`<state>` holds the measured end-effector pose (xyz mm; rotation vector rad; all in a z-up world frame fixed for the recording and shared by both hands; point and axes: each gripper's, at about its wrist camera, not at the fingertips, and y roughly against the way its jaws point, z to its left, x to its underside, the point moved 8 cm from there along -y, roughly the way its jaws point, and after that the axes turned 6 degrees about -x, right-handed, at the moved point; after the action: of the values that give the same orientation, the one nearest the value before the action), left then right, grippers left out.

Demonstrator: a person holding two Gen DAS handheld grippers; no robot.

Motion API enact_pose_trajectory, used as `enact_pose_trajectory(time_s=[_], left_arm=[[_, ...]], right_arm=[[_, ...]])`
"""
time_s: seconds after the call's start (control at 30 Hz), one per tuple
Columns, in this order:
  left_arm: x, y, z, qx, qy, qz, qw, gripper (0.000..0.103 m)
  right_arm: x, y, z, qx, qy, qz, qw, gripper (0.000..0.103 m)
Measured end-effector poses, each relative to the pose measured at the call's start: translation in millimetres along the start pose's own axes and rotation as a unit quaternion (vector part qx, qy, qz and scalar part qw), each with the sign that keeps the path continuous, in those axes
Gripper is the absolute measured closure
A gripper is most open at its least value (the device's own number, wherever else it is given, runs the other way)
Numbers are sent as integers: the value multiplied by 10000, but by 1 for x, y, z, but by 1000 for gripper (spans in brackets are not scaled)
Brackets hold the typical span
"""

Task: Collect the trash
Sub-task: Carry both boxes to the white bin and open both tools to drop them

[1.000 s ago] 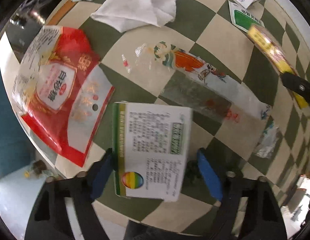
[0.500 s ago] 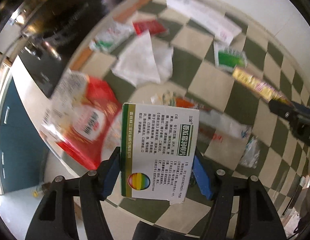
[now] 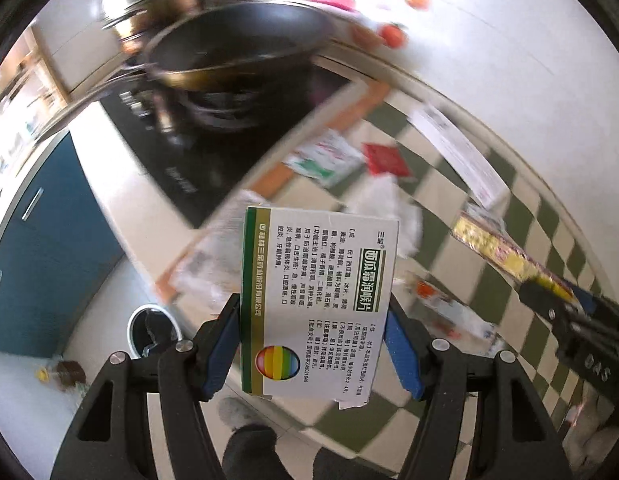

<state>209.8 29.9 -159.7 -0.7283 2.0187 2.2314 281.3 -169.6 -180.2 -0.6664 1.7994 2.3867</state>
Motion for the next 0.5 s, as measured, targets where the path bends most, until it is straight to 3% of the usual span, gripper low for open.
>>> enact_pose_trajectory(time_s=[0.13,0.3,0.43,0.5], left_arm=[[4,-21,78,-103,442,-50,9990,39],[25,-39,216,-292,1160,128,9927,39],[62,-79,332,-518,1783,501,9813,39],[92,-119,390,-628,2101,830,9721,39]], right_arm=[[3,-7,75,-219,340,-24,9992,41],[21,-39,196,-520,820,140,9952,42],[55,-93,309,-802,1310,419,9873,42],[77,-132,358,-933,1488,616,9825,42]])
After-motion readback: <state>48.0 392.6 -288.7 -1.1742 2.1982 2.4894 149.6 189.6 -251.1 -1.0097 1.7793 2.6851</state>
